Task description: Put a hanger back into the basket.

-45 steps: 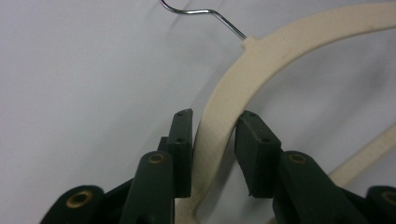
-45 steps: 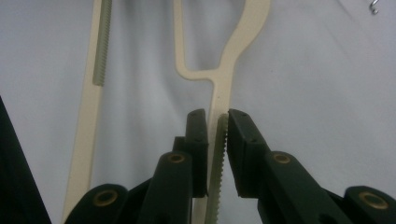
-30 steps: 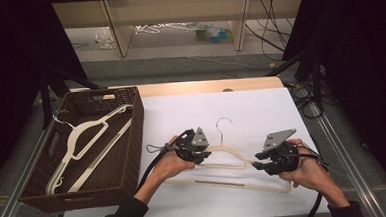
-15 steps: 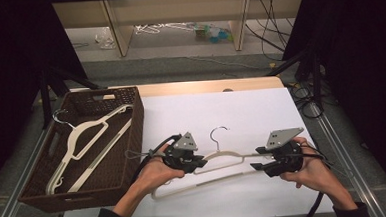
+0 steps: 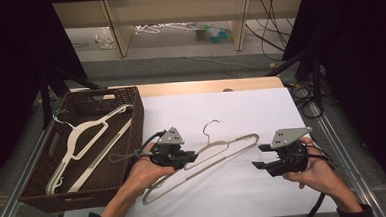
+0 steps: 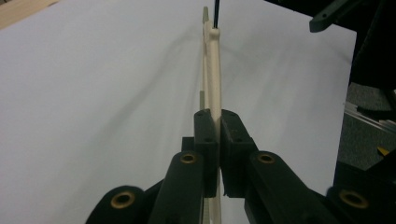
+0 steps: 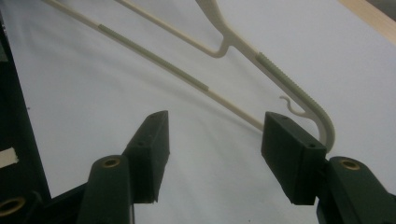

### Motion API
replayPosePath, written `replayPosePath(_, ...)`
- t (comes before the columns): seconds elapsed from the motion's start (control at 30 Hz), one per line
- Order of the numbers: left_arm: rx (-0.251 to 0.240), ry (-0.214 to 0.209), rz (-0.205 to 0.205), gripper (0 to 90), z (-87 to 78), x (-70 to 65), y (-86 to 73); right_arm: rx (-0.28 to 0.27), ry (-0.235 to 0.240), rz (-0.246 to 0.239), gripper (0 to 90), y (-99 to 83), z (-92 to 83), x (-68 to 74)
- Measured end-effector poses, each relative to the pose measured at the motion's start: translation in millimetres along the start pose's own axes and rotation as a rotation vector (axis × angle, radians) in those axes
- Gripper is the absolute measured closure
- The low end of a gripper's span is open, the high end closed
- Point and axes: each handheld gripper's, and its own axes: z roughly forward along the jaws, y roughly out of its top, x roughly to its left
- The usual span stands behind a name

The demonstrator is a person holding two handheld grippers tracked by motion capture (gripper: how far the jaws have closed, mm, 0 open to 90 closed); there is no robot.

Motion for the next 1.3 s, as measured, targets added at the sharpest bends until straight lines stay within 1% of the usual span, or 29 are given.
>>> replayPosePath(0.03, -0.001, 0.014, -0.002, 86.4, -3.6, 0.7, 1.7, 0.006, 0.009, 0.002, 42.5, 0.3, -1.9, 0.2)
replayPosePath(0.07, -0.005, 0.010, -0.001, 86.4, -6.6, 1.4, 3.6, 0.003, 0.013, 0.002, 42.4, 0.1, -2.1, 0.6)
replayPosePath(0.13, -0.006, 0.020, -0.012, 86.3, -13.9, 1.1, 8.2, -0.002, 0.009, 0.006, 42.2, -0.8, -2.0, 1.6)
replayPosePath(0.17, -0.009, 0.020, -0.007, 86.3, -17.8, 1.2, 10.9, 0.004, 0.008, 0.006, 42.1, -1.3, -2.0, 2.1)
replayPosePath(0.2, -0.017, 0.028, -0.020, 86.3, -22.1, 0.3, 14.0, 0.000, 0.016, 0.003, 42.1, -1.9, -0.7, 2.6)
replayPosePath(0.27, -0.041, 0.030, -0.021, 86.3, -33.6, 0.9, 21.6, 0.005, 0.018, 0.004, 41.7, -3.0, 0.3, 4.2)
replayPosePath(0.37, -0.087, 0.039, -0.036, 86.3, -53.9, 2.1, 33.1, 0.009, 0.027, 0.007, 41.3, -4.2, 0.8, 6.0)
replayPosePath(0.4, -0.097, 0.043, -0.033, 86.3, -61.4, 3.1, 36.9, 0.000, 0.025, 0.004, 41.0, -5.1, 2.1, 6.6)
replayPosePath(0.43, -0.113, 0.053, -0.035, 86.3, -69.3, 4.4, 40.3, 0.013, 0.034, 0.005, 40.9, -5.7, 1.7, 7.1)
replayPosePath(0.47, -0.129, 0.061, -0.037, 86.3, -77.3, 7.0, 43.1, 0.007, 0.030, 0.003, 40.8, -6.8, 2.6, 7.4)
replayPosePath(0.53, -0.151, 0.091, -0.042, 86.3, -92.9, 12.5, 47.4, 0.001, 0.028, 0.014, 40.6, -9.6, 4.9, 8.6)
replayPosePath(0.57, -0.160, 0.106, -0.046, 86.3, -101.0, 15.4, 48.9, 0.018, 0.036, 0.015, 40.5, -10.8, 4.5, 8.4)
replayPosePath(0.6, -0.173, 0.124, -0.047, 86.3, -108.8, 18.4, 49.7, 0.009, 0.037, 0.019, 40.4, -12.7, 6.4, 9.1)
replayPosePath(0.63, -0.187, 0.135, -0.049, 86.3, -116.6, 21.9, 49.9, 0.013, 0.034, 0.017, 40.3, -14.3, 7.4, 9.2)
replayPosePath(0.67, -0.187, 0.159, -0.048, 86.3, -125.0, 25.7, 49.9, 0.027, 0.046, 0.016, 40.2, -15.6, 6.9, 8.9)
replayPosePath(0.7, -0.200, 0.182, -0.065, 86.3, -134.0, 31.0, 48.2, 0.016, 0.040, 0.024, 40.0, -17.4, 8.5, 9.7)
replayPosePath(0.73, -0.204, 0.196, -0.071, 86.3, -139.4, 34.6, 46.9, 0.029, 0.047, 0.028, 39.5, -18.9, 8.2, 9.3)
replayPosePath(0.77, -0.212, 0.210, -0.081, 86.3, -145.7, 39.5, 44.4, 0.030, 0.047, 0.027, 38.5, -19.9, 8.4, 9.1)
replayPosePath(0.8, -0.216, 0.225, -0.092, 86.3, -151.5, 44.5, 41.2, 0.016, 0.035, 0.035, 37.4, -21.8, 10.0, 9.9)
replayPosePath(0.83, -0.218, 0.240, -0.098, 86.3, -157.1, 49.6, 37.7, 0.027, 0.046, 0.038, 37.0, -22.8, 9.0, 9.3)
replayPosePath(0.87, -0.227, 0.254, -0.109, 86.3, -162.1, 54.6, 33.7, 0.025, 0.049, 0.045, 36.3, -24.3, 9.4, 9.4)
replayPosePath(0.9, -0.236, 0.267, -0.124, 86.3, -166.9, 59.8, 29.4, 0.017, 0.044, 0.045, 35.7, -25.7, 10.3, 9.1)
replayPosePath(0.93, -0.241, 0.278, -0.136, 86.3, -171.5, 65.0, 25.0, 0.018, 0.041, 0.057, 35.0, -27.1, 10.4, 9.4)
replayPosePath(0.97, -0.250, 0.293, -0.142, 86.3, -175.7, 70.1, 20.2, 0.005, 0.031, 0.061, 34.3, -28.7, 12.3, 9.7)
replayPosePath(1.0, -0.260, 0.302, -0.150, 86.3, -179.5, 74.8, 15.0, 0.020, 0.035, 0.067, 33.3, -29.5, 11.4, 9.5)
replayPosePath(1.07, -0.260, 0.324, -0.174, 86.3, -186.8, 81.8, 5.4, 0.009, 0.025, 0.070, 32.7, -31.2, 12.8, 9.2)
replayPosePath(1.17, -0.274, 0.354, -0.196, 86.4, -198.6, 90.7, -6.7, 0.014, 0.033, 0.079, 32.3, -33.3, 13.9, 9.1)
replayPosePath(1.27, -0.294, 0.390, -0.201, 86.3, -211.8, 100.7, -18.2, 0.018, 0.033, 0.086, 32.3, -34.6, 15.0, 9.7)
replayPosePath(1.3, -0.299, 0.401, -0.212, 86.3, -215.5, 103.8, -22.2, 0.019, 0.033, 0.084, 32.3, -34.7, 15.1, 9.9)
